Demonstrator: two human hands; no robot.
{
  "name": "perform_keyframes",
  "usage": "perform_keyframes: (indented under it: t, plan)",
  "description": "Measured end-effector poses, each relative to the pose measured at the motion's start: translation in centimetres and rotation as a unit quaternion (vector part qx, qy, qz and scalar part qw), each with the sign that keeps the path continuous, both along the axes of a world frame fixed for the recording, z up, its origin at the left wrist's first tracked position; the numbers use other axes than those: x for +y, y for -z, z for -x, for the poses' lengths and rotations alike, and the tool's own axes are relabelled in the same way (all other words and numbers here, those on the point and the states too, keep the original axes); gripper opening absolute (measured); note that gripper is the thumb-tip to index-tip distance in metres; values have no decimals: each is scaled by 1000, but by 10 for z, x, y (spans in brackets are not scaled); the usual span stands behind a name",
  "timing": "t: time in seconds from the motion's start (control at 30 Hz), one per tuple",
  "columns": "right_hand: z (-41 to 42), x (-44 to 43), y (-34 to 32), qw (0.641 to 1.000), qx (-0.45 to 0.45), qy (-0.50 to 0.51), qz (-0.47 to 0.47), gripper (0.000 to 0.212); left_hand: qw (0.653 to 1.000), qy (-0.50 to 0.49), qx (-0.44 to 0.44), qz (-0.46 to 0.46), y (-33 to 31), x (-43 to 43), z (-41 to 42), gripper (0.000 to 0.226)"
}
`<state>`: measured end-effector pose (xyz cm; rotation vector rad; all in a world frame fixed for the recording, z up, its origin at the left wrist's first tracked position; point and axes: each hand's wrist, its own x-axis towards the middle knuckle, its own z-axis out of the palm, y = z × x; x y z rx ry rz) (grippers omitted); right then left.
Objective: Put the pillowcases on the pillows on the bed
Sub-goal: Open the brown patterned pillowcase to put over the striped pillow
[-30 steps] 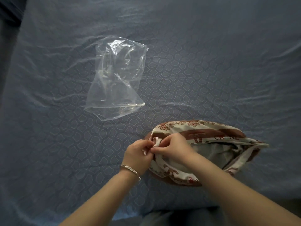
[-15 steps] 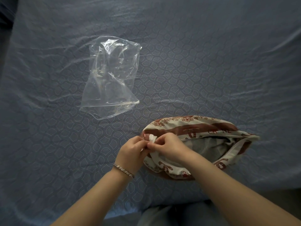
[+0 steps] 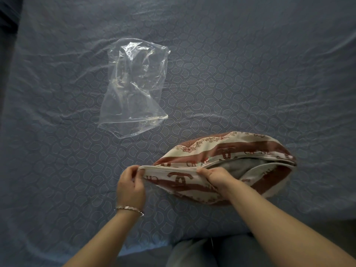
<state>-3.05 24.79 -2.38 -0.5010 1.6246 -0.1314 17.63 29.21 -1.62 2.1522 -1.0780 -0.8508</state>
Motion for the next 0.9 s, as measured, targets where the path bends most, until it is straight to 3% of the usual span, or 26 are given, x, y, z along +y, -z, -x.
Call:
perform_keyframes:
  t: [0.03,0.1,0.17,0.23,0.3,0.37,0.43,0.53,0.67,0.73,0.8,0.9]
  plan:
    - [9,-3,-1,999,42,-12,20,37,997,-27,-14,-67,2,-2,-3,12]
    - [25,-8,-5,990,109,-52,77,30,974,-8,-145,-175,4,-7,2,21]
    - [33,-10,-12,970,166,-116,135,33,963,128,-219,-85,1,-16,28,39]
    - [34,-7,-14,954,180,-166,173,38,914,332,-234,13,1,-26,63,47]
    - [37,-2,-15,948,174,-192,187,39,864,439,-246,-7,9,-36,100,43]
    - [42,-3,-10,951,155,-193,186,42,845,477,-241,-35,8,-44,123,23]
    - [51,-5,-5,968,128,-150,155,39,834,495,-242,-21,10,-48,130,16]
    - [84,-15,1,984,120,-85,103,22,833,488,-260,16,8,-54,114,32]
    - [145,-25,-4,936,306,-130,116,20,868,419,-267,-22,16,-51,90,3]
    - [173,-28,-24,910,376,-108,138,22,881,383,-264,-89,18,-53,96,12]
    - [202,-30,-41,895,404,-80,170,26,881,359,-286,-110,12,-57,107,18]
    - [233,-31,-44,923,340,-2,182,19,893,333,-275,-123,9,-59,122,19]
